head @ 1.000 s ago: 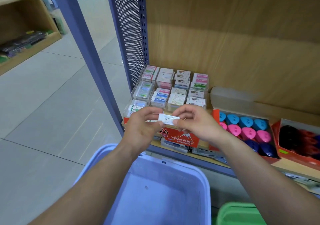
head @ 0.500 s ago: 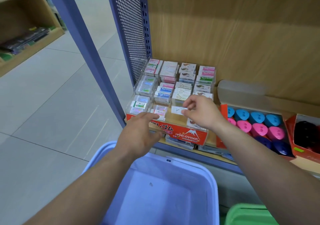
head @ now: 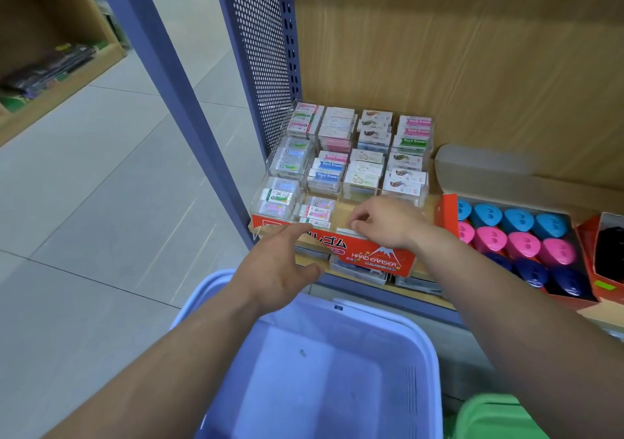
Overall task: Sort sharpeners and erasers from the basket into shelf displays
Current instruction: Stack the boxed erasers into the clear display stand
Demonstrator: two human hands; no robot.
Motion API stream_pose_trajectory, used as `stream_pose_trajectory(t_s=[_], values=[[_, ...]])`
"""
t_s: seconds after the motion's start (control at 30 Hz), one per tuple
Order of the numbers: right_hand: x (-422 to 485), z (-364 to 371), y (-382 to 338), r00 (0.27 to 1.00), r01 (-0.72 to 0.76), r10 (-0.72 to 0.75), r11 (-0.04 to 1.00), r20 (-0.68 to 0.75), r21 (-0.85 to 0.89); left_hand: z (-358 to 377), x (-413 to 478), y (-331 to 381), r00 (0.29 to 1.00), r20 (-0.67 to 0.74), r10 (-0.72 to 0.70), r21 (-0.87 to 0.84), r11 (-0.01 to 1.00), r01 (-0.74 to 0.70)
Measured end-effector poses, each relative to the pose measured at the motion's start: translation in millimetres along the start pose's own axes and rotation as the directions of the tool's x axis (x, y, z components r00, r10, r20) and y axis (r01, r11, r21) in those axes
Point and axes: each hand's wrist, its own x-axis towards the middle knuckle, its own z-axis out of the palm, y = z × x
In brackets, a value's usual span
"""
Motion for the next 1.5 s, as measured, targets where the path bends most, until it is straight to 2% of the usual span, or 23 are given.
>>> stream_pose_trajectory(t_s=[0.1, 0.23, 0.33, 0.43, 0.57, 0.63, 0.73, 0.83, 0.93, 1.03, 1.13, 1.2, 1.3, 1.4, 1.5], values=[[-4.8, -8.1, -5.5, 1.000, -0.018, 0.016, 0.997, 0.026, 0.076, -3.7, -3.1, 11.3, 1.000, -0.007, 0.005, -0.022, 1.000, -0.005], [-40.7, -32.1, -14.0, 0.986, -0.020, 0.050, 0.983, -0.158, 0.185, -7.2, -16.1, 39.5, 0.999, -0.017, 0.041, -0.016, 0.999, -0.041], [-106.4, -51.2, -8.7, 0.950, -0.012, 0.077, 0.977, -0.301, 0.214, 2.2, -31.9, 67.7, 0.995, 0.052, 0.082, -0.012, 0.997, -0.081], [-198.2, -46.9, 18.8, 0.937, -0.073, 0.145, 0.971, -0.318, 0.228, 25.9, -56.8, 101.7, 0.974, 0.158, 0.161, 0.062, 0.983, -0.173], [-322.4, -12.3, 75.6, 0.953, -0.228, 0.256, 0.959, -0.165, 0.170, 72.2, -102.3, 145.4, 0.885, 0.350, 0.307, 0.219, 0.892, -0.396], [-361.3, 13.0, 108.3, 0.944, -0.312, 0.324, 0.938, -0.060, 0.153, 109.7, -125.2, 160.5, 0.849, 0.404, 0.340, 0.197, 0.874, -0.443], [-396.6, 58.3, 151.3, 0.909, -0.415, 0.403, 0.898, 0.105, 0.149, 185.5, -155.0, 179.2, 0.809, 0.482, 0.336, 0.090, 0.900, -0.427], [-418.1, 105.5, 185.4, 0.868, -0.470, 0.428, 0.872, 0.251, 0.137, 269.4, -169.8, 182.2, 0.787, 0.575, 0.224, 0.054, 0.949, -0.310], [-424.3, 147.1, 206.2, 0.817, -0.486, 0.412, 0.869, 0.403, 0.097, 334.9, -173.5, 173.6, 0.814, 0.579, 0.051, 0.043, 0.995, -0.092], [-420.2, 189.3, 218.7, 0.744, -0.500, 0.385, 0.863, 0.547, 0.073, 388.0, -170.9, 160.6, 0.826, 0.549, -0.126, 0.092, 0.992, 0.090], [-418.2, 225.7, 226.0, 0.661, -0.501, 0.368, 0.865, 0.654, 0.020, 427.8, -169.0, 147.1, 0.792, 0.556, -0.251, 0.136, 0.968, 0.211], [-420.8, 239.7, 232.6, 0.654, -0.516, 0.387, 0.857, 0.650, 0.009, 445.6, -169.1, 138.1, 0.801, 0.553, -0.228, 0.140, 0.974, 0.180], [-432.4, 252.0, 238.6, 0.706, -0.515, 0.400, 0.856, 0.584, 0.036, 457.2, -172.1, 130.0, 0.808, 0.578, -0.114, 0.146, 0.989, 0.035], [-446.3, 260.7, 235.4, 0.779, -0.464, 0.370, 0.883, 0.505, 0.068, 458.2, -172.8, 134.7, 0.757, 0.653, 0.028, 0.135, 0.979, -0.153], [-451.3, 256.3, 231.6, 0.763, -0.462, 0.364, 0.885, 0.533, 0.057, 457.3, -172.7, 137.7, 0.698, 0.712, 0.073, 0.145, 0.958, -0.248]])
